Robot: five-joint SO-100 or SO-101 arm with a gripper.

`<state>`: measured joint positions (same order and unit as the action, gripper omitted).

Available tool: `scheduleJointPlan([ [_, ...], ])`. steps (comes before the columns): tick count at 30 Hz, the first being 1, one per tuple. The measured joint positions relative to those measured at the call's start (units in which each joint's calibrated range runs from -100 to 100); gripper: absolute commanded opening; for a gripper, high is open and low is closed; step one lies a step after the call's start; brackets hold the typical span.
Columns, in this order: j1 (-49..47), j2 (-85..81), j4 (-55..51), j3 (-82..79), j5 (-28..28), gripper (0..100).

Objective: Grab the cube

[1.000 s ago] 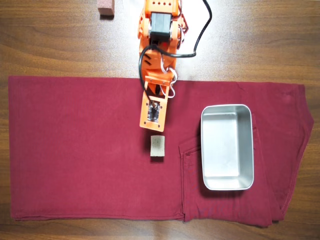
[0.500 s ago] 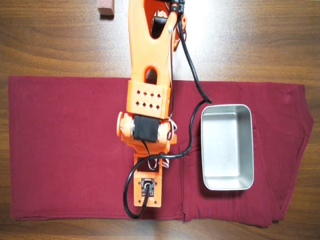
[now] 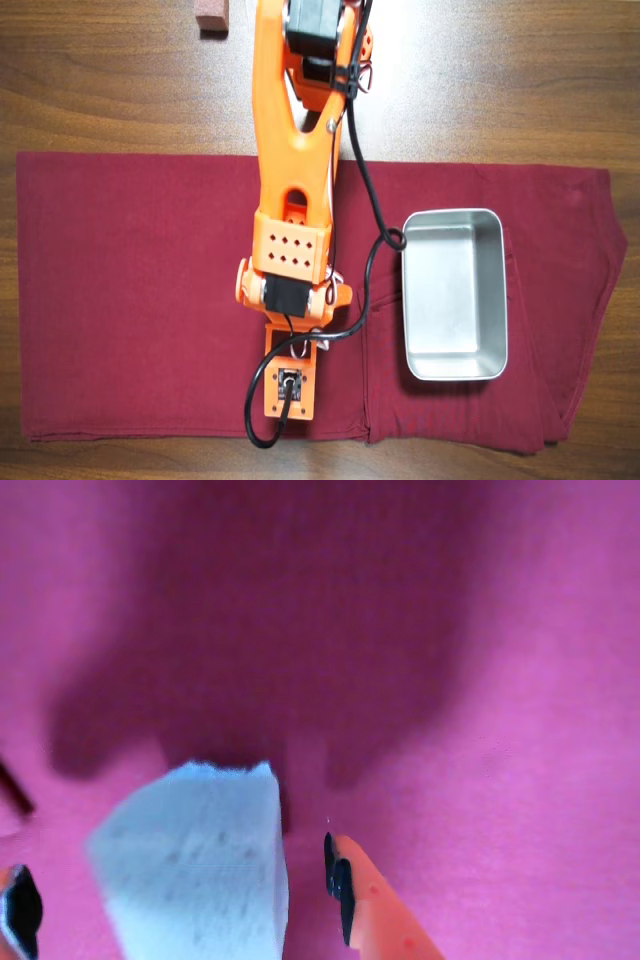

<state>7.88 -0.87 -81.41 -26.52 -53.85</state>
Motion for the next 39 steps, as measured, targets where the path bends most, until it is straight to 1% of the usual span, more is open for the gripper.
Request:
scheduleJointPlan([
  [1, 0.00, 0.95, 0.75, 0.00, 0.15, 36],
  [2, 0.00, 1.65, 1.41, 0.00, 0.24, 33],
  [3, -0.10, 2.17, 1.97, 0.00, 0.44, 21],
  [4, -0.50, 2.78, 2.63, 0.00, 0.68, 4],
  [5, -1.10, 3.39, 3.38, 0.00, 1.03, 0],
  [9, -4.29, 4.08, 5.07, 0.83, 3.42, 0],
  [10, -4.79, 4.08, 4.23, 2.21, 3.91, 0],
  [12, -8.57, 1.48, -1.41, 7.37, 4.84, 0],
  [13, -11.67, -0.26, -6.95, 13.26, 5.96, 0],
  [15, -20.54, -4.17, -13.90, 21.55, 8.01, 0],
  [18, -37.89, -5.64, -16.24, 22.84, 12.16, 0],
  [19, -41.97, -4.86, -16.24, 22.84, 13.19, 0],
  [21, -46.06, -2.17, -16.24, 22.93, 13.68, 0],
  [23, -46.06, -0.17, -15.87, 23.02, 13.68, 1],
  [24, -46.06, 0.52, -15.02, 23.02, 13.68, 10],
  [25, -45.76, 1.04, -13.99, 23.02, 13.87, 21],
  [27, -45.56, 1.30, -13.33, 23.02, 14.90, 31],
  [30, -45.56, 1.65, -14.27, 23.02, 14.65, 37],
  [31, -45.66, 1.65, -14.37, 23.02, 14.31, 37],
  [32, -45.66, 1.82, -14.37, 23.02, 14.46, 37],
  [33, -45.66, 1.82, -14.37, 23.02, 14.41, 25],
  [34, -45.66, 1.82, -14.37, 23.02, 14.36, 6],
  [35, -45.36, 1.82, -14.37, 23.02, 13.97, 0],
  [37, -41.97, 0.61, -10.80, 22.93, 12.60, 1],
  [39, -34.60, -4.25, -1.97, 22.01, 11.97, 2],
])
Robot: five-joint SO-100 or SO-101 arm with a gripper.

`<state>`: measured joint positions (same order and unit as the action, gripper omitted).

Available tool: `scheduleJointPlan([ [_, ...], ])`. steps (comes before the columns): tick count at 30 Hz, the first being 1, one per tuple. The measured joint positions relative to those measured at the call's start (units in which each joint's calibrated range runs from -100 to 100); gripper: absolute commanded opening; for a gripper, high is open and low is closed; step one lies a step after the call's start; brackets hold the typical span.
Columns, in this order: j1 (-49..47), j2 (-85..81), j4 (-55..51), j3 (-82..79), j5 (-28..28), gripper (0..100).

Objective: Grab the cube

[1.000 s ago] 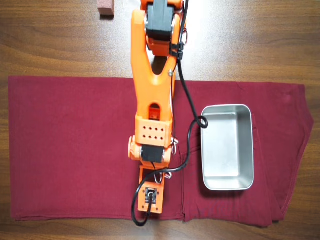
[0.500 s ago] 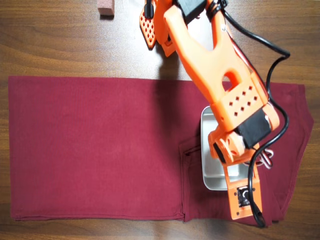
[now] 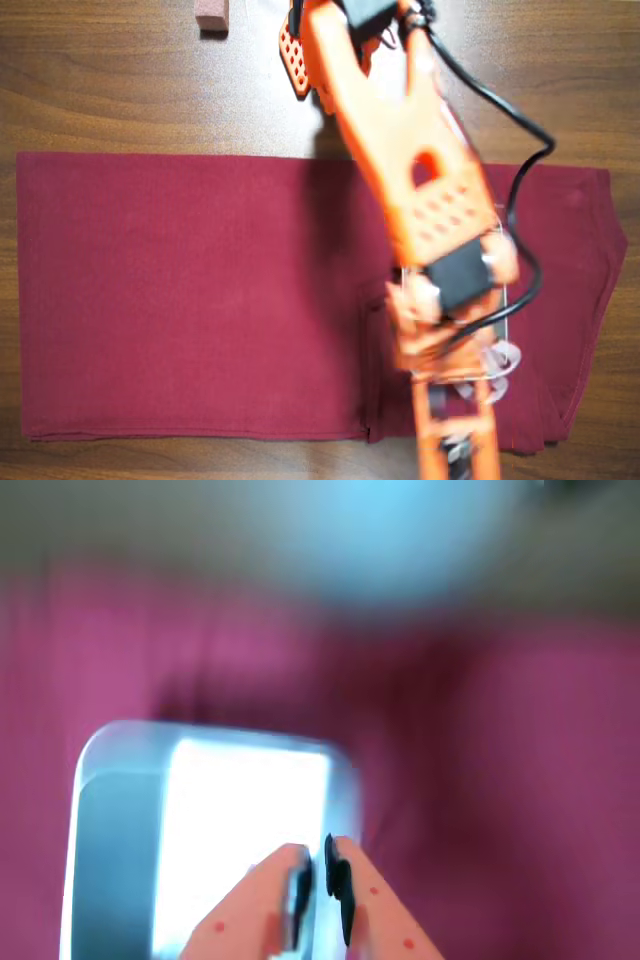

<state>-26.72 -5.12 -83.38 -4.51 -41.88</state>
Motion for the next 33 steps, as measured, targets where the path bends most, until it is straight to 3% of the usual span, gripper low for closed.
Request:
scheduleJointPlan([
  [2, 7.28, -5.82, 7.23, -3.96, -1.90, 5],
  [4, 11.67, -17.27, 13.99, -18.23, -4.35, 6],
  [8, 18.05, -41.32, 14.37, -45.76, -6.15, 6],
  [13, 24.13, -60.33, 10.99, -63.72, -7.67, 6],
  [26, 27.42, -79.69, 4.41, -84.99, -7.08, 5],
  [33, 28.02, -92.71, -5.92, -95.12, -6.94, 1],
])
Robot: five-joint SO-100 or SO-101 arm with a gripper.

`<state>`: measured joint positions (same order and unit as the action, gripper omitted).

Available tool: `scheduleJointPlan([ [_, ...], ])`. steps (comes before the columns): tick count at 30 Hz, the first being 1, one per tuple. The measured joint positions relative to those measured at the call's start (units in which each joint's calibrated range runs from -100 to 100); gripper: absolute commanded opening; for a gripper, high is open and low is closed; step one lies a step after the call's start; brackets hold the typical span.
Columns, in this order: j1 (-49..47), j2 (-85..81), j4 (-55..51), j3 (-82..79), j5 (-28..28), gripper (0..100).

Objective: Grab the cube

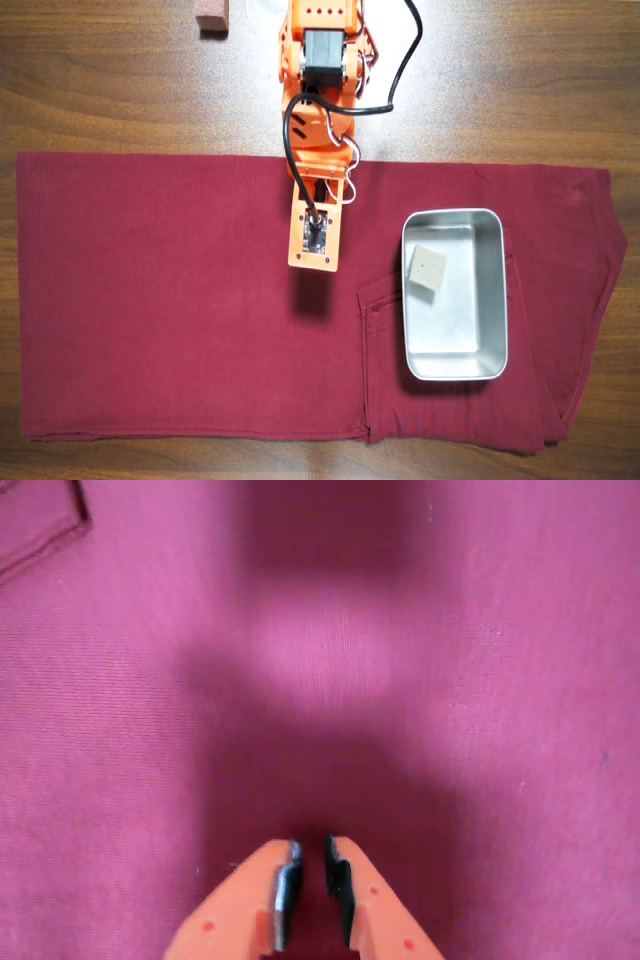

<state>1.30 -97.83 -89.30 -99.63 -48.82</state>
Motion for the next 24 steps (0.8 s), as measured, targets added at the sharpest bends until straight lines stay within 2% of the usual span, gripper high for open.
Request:
scheduleJointPlan([
  [4, -0.30, -0.95, -9.01, 0.09, 1.71, 0],
  [24, -1.10, -0.95, -9.58, -0.09, 1.61, 2],
])
